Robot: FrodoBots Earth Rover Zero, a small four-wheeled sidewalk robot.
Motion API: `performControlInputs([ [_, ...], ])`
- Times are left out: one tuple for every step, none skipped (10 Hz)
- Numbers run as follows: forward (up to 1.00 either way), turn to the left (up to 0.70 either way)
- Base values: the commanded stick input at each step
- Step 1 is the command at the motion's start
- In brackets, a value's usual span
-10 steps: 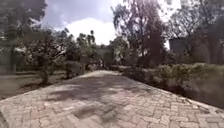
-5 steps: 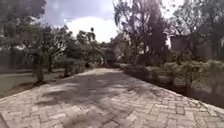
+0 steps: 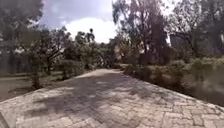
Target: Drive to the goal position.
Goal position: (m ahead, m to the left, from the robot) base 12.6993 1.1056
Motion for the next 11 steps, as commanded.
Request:
performControlInputs([
  [0.7,0.1],
  [0.7,0.0],
  [0.7,0.0],
  [0.7,0.0],
  [0.7,0.0],
  [0.7,0.0],
  [0.7,0.0],
  [0.7,0.0],
  [0.7,0.0],
  [0.7,0.0],
  [0.7,0.0],
])
